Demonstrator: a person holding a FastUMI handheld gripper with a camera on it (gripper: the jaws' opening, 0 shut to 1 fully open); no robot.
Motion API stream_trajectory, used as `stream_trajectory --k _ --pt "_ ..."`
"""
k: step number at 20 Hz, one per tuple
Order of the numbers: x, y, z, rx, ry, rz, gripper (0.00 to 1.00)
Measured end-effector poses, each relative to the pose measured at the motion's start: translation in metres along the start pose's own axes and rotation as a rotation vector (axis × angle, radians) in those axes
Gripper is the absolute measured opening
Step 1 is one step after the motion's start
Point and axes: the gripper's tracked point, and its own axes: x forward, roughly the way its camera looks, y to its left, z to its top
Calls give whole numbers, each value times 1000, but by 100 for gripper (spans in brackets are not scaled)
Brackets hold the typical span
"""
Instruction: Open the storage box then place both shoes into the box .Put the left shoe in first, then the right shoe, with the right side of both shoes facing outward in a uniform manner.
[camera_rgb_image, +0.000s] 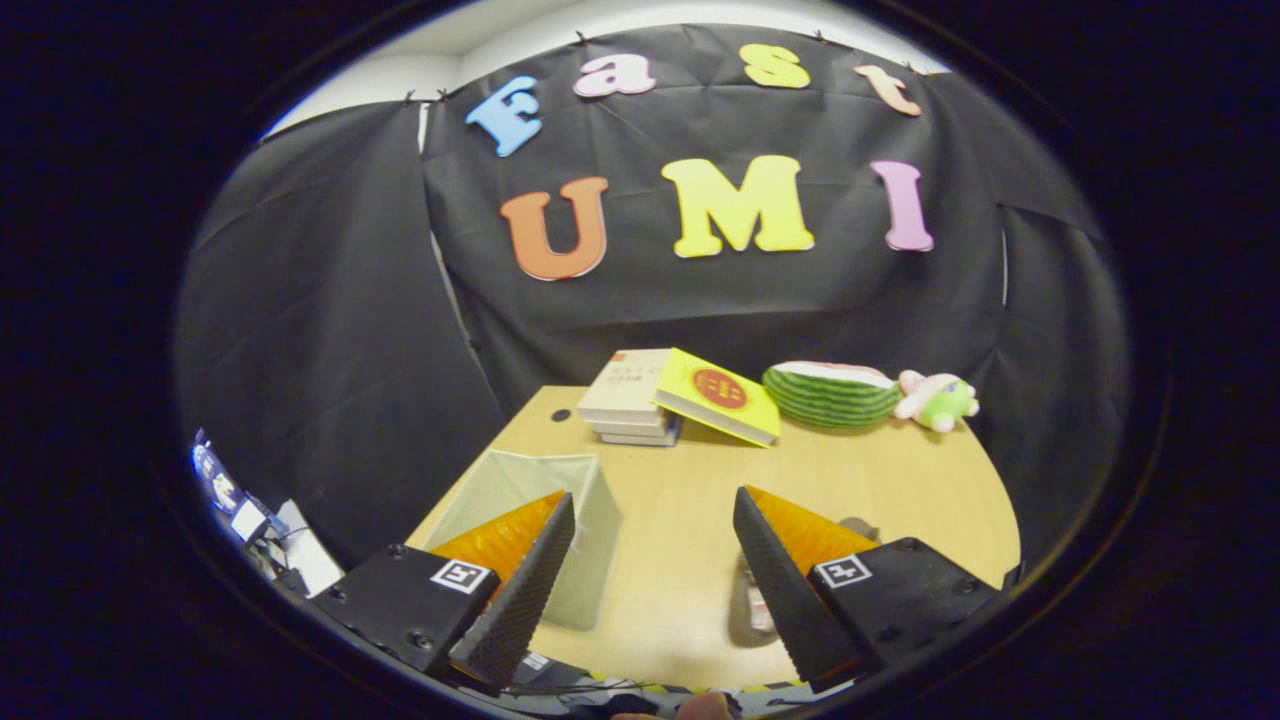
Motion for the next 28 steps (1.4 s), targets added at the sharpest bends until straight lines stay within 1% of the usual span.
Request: stream_trajectory --k 3,5,6,7,9,14,18,21,22,25,28 --pt "-3 -50 -21 14 60 -46 100" --pt "2 -73 -39 36 120 -48 100" --pt "7 -82 -49 55 160 -33 100" --pt "13 -85 -58 74 191 -10 100" --pt "29 -98 -77 79 255 9 100" --pt "65 -112 -140 112 458 36 100" --pt "84 -123 -183 182 592 41 100" --pt "95 -129 -202 229 667 52 97" --pt "99 -130 -209 242 692 59 93" --pt "118 -136 -222 309 749 58 87" --pt "127 -135 -232 342 799 71 76"
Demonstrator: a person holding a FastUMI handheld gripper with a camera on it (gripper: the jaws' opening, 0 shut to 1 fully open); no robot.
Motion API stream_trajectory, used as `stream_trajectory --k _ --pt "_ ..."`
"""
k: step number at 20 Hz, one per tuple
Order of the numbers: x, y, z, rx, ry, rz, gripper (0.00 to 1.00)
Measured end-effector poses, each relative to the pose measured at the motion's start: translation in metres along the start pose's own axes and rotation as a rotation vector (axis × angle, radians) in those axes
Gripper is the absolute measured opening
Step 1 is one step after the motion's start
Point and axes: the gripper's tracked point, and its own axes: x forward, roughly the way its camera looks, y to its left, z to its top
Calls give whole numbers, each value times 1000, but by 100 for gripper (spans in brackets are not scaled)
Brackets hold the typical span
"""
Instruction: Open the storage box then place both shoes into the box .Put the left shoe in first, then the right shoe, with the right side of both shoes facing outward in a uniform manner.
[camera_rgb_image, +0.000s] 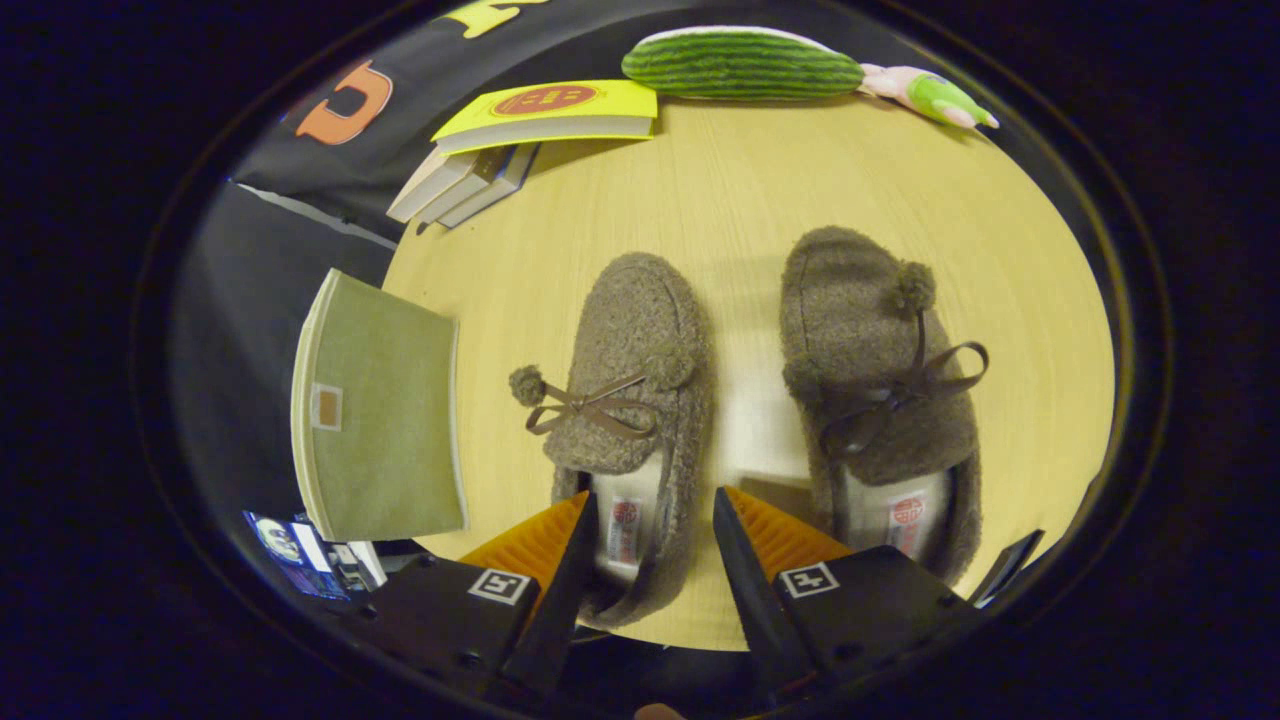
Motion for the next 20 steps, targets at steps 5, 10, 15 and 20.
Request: stream_trajectory --k 5,10,15,20 --pt "10 -3 -2 34 64 -2 50" --pt "8 -12 -1 61 86 -28 19" --pt "-2 4 -7 102 80 8 6" --pt "-41 48 -7 102 54 67 6"
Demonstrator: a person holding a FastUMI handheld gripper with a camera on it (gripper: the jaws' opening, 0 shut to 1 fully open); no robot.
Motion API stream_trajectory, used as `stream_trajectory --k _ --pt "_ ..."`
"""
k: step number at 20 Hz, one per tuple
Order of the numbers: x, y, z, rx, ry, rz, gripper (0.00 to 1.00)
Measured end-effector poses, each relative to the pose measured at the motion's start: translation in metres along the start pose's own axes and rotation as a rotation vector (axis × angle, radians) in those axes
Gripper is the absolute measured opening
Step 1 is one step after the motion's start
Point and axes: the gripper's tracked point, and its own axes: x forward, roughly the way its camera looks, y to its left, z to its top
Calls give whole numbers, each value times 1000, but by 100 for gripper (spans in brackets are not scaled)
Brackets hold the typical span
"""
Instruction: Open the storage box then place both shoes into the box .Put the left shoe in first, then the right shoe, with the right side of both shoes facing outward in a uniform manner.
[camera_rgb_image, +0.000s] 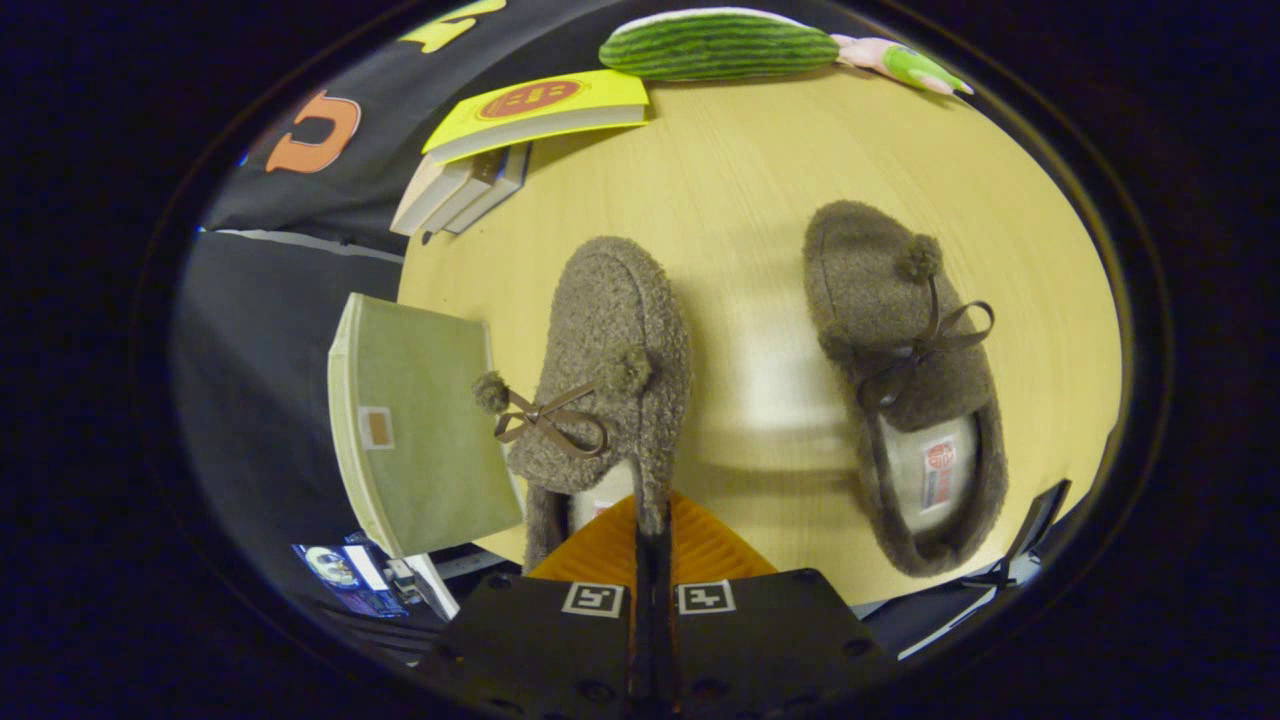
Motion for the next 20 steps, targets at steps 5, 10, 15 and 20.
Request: stream_trajectory --k 5,10,15,20 --pt "-60 74 -1 -73 -71 65 6" --pt "-90 171 -5 -139 -91 147 6" --pt "-64 265 -17 -171 -58 191 6" --pt "-6 324 -31 -177 3 169 6"
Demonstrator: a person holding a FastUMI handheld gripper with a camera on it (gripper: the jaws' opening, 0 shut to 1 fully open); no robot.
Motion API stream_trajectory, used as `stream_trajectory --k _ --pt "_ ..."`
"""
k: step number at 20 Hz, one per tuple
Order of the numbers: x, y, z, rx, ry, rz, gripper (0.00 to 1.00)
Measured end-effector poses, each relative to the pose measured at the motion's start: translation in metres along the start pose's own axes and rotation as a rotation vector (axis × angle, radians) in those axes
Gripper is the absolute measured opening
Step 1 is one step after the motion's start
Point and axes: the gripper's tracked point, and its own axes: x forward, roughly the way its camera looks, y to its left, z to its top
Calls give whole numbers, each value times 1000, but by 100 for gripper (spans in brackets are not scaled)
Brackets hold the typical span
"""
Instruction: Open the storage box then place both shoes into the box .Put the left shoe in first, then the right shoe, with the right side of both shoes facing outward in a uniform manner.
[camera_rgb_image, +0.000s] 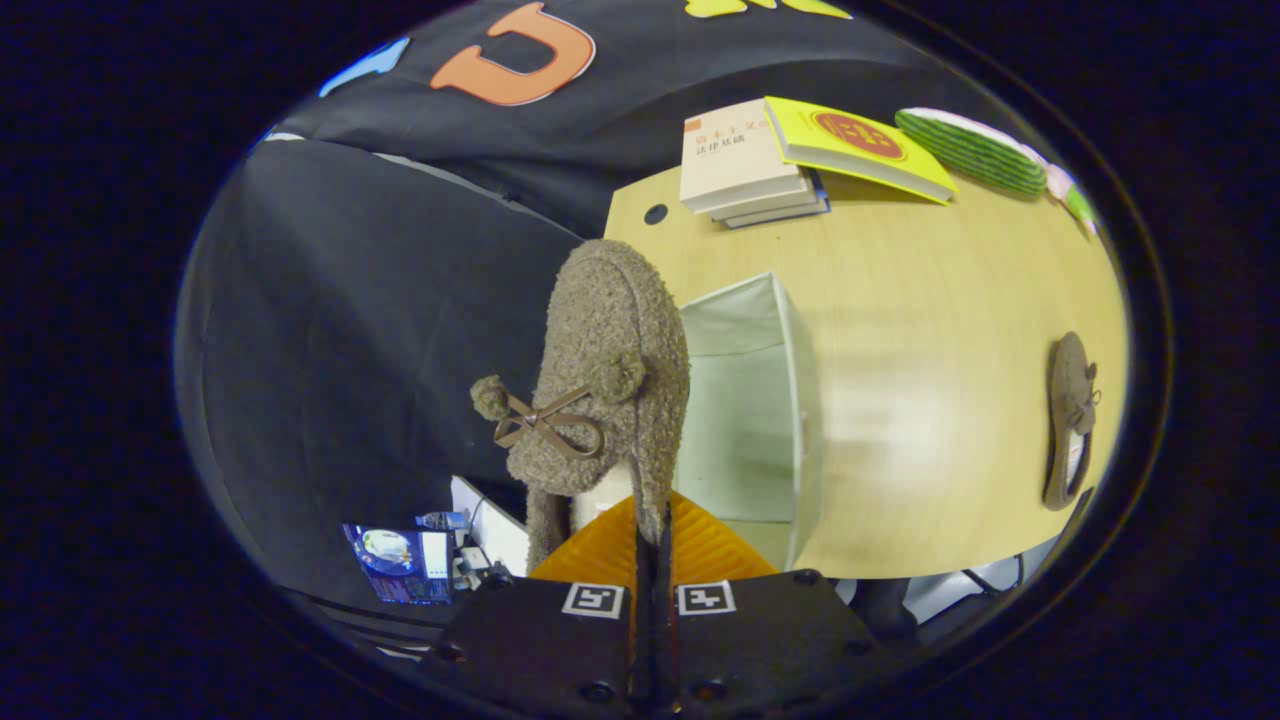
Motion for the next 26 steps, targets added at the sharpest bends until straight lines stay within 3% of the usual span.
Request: stream_trajectory --k 10,19,23,26 --pt "100 -26 -18 62 144 -148 6" --pt "120 -17 -22 75 157 -137 19" --pt "110 -1 -19 90 134 -79 39" --pt "90 5 -13 27 79 -81 72"
